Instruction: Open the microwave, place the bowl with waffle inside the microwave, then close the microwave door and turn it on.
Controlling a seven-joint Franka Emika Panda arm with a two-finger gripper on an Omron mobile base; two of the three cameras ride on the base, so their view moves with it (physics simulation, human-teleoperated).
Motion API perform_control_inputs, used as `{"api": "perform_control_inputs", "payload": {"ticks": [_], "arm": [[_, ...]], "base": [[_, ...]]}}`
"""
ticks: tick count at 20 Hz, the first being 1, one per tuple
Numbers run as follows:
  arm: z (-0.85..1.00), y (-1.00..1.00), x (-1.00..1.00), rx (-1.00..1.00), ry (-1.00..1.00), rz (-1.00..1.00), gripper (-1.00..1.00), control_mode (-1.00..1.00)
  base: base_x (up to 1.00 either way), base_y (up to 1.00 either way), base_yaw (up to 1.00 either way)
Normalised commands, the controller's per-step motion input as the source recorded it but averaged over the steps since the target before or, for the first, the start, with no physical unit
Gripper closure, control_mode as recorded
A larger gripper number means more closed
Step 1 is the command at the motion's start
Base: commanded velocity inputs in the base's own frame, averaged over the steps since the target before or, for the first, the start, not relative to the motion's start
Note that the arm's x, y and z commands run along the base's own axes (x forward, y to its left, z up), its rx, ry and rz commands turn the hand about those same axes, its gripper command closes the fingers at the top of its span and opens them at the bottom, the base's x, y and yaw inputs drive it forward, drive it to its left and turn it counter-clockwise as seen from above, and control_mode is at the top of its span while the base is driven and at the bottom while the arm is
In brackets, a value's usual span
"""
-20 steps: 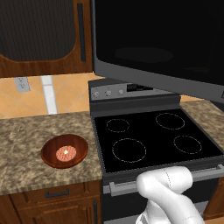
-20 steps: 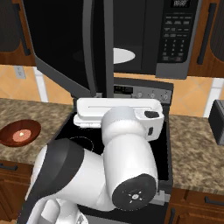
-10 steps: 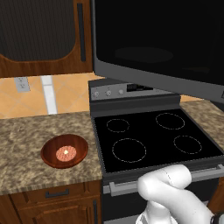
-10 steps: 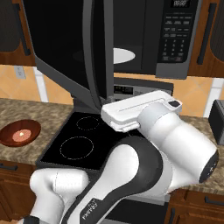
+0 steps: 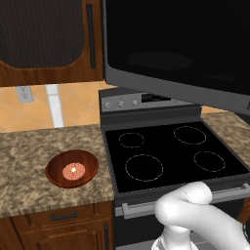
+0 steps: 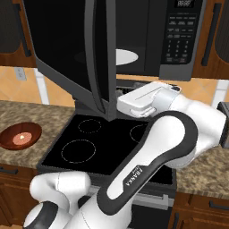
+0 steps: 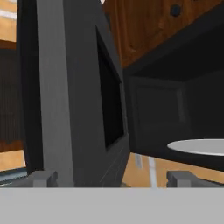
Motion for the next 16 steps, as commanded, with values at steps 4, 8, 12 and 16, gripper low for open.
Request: {"api": "perform_control_inputs", "payload": {"ticks": [4, 8, 12, 16], "arm": [[-0.09, 0.33, 0.26, 0.0, 0.05, 0.2, -1.0, -1.0], [-0.1, 0.49, 0.0, 0.0, 0.02, 0.17, -1.0, -1.0], [-0.02, 0.52, -0.03, 0.0, 0.0, 0.18, -1.0, -1.0], [-0.03, 0.68, -0.24, 0.0, 0.0, 0.2, -1.0, -1.0]], "base": [[0.0, 0.0, 0.0], [0.0, 0.0, 0.0], [0.0, 0.0, 0.0], [0.0, 0.0, 0.0]]}}
